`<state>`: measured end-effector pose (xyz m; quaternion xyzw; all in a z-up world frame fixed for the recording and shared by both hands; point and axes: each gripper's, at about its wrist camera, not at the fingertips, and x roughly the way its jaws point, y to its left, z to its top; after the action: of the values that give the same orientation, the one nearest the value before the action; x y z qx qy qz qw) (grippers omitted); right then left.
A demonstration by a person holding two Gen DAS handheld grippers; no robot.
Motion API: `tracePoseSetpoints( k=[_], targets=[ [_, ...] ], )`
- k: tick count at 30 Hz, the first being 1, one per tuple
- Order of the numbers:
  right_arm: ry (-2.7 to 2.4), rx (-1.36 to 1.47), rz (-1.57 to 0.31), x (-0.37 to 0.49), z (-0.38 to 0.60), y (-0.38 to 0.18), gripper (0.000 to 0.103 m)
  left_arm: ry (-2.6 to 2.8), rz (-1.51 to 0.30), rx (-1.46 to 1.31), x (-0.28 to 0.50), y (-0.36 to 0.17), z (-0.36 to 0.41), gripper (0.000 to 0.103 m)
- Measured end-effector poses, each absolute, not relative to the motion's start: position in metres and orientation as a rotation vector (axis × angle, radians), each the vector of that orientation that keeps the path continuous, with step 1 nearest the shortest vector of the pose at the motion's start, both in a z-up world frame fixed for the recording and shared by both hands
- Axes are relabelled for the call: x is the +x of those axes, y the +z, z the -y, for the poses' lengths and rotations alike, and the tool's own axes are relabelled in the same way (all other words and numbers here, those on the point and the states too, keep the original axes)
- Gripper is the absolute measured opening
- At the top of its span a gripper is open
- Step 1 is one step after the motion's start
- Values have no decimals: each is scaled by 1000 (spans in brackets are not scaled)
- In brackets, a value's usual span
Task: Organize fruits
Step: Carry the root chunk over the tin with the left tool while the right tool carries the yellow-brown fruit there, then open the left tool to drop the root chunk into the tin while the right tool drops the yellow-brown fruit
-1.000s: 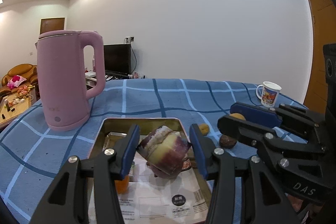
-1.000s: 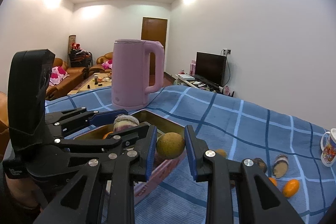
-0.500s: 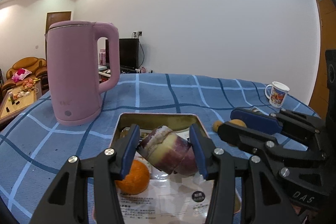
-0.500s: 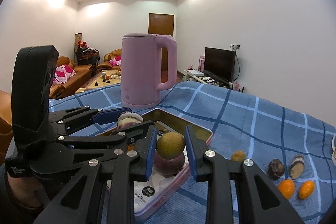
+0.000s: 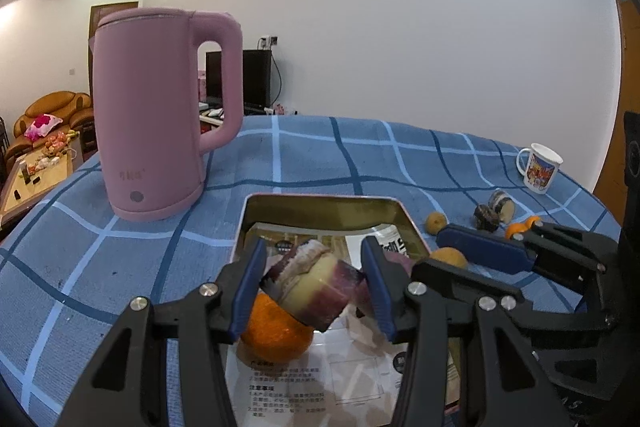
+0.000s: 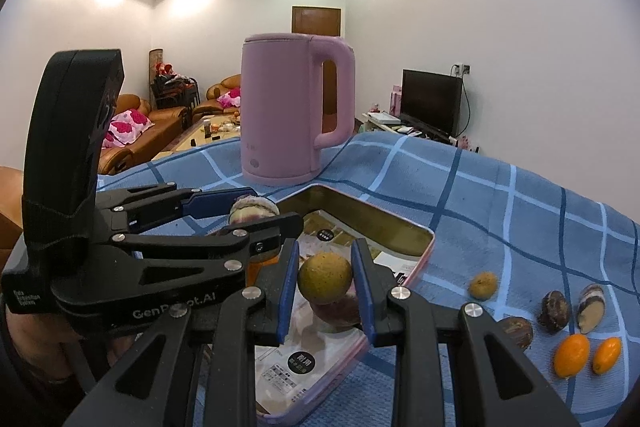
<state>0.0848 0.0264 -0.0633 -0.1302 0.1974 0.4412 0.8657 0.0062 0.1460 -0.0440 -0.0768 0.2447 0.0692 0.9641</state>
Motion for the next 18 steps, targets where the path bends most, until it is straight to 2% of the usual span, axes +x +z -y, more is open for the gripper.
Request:
tracePoseSetpoints(
  k=[18],
  targets=[
    [960, -258, -513, 97, -32, -75, 29, 143, -555, -166, 15, -50, -150, 52]
  ],
)
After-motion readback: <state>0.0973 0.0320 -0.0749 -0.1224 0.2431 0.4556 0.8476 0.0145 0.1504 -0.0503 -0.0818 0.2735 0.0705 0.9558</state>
